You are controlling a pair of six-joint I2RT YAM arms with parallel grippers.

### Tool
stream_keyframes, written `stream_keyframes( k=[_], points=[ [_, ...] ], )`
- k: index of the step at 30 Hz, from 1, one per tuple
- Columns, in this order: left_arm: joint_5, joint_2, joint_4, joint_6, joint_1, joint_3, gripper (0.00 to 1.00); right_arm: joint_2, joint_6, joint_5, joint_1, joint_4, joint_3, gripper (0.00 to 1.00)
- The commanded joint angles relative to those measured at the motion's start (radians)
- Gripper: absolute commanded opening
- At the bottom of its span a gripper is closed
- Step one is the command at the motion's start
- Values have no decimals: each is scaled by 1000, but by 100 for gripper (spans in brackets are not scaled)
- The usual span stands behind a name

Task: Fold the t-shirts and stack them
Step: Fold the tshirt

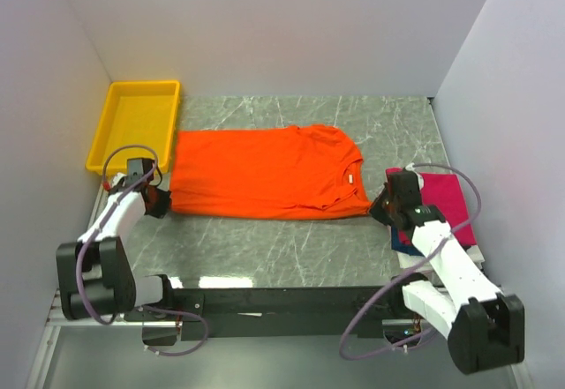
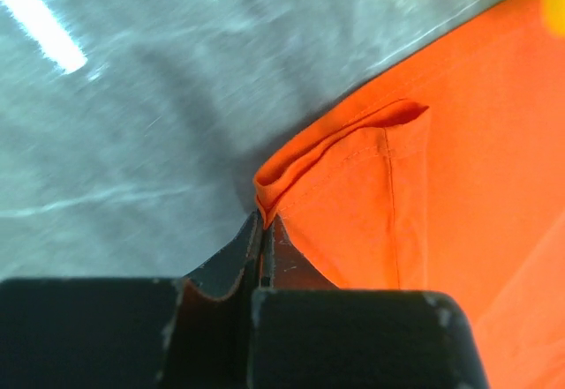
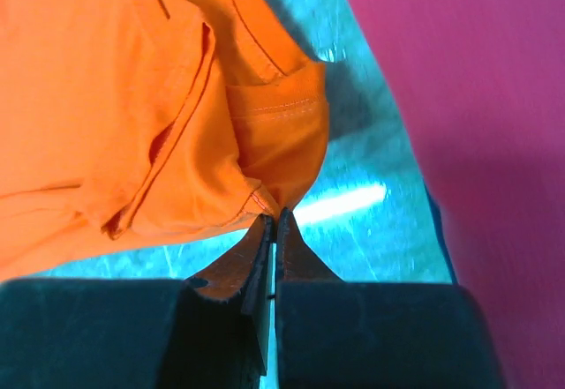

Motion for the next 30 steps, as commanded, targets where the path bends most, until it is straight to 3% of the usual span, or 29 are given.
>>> stream_keyframes(
  k=[1,9,12,13,15,16,17,19,25,27,30],
  points=[
    [-22,-107,-50,-7,7,-38,1,-102,39,-31,-10,-53,-37,0],
    [-13,-227,-93,-27,8,-124,1,-291,73,-81,-7,-160,-79,5],
    [22,-245,-88,-13,8,-141,4,-326,85,-96,-7,-181,-94,22],
    [38,-253,-85,-4,11,-141,17,-334,86,-102,-10,-183,-96,43],
    [74,-271,-72,24,13,-139,34,-351,79,-97,-9,-182,-90,53],
    [84,-291,-70,35,16,-135,52,-352,70,-94,-7,-175,-85,59],
    [90,-303,-70,58,16,-115,60,-351,69,-90,-6,-169,-79,62],
    [104,-345,-70,85,16,-92,67,-326,61,-71,9,-165,-54,63],
    [243,-391,51,174,-31,-44,62,-184,111,90,205,-105,32,63],
    [208,-385,94,165,-187,-35,61,-109,133,122,281,-56,42,62],
    [157,-292,169,147,-415,0,61,-4,141,180,312,-4,56,53]
  ],
)
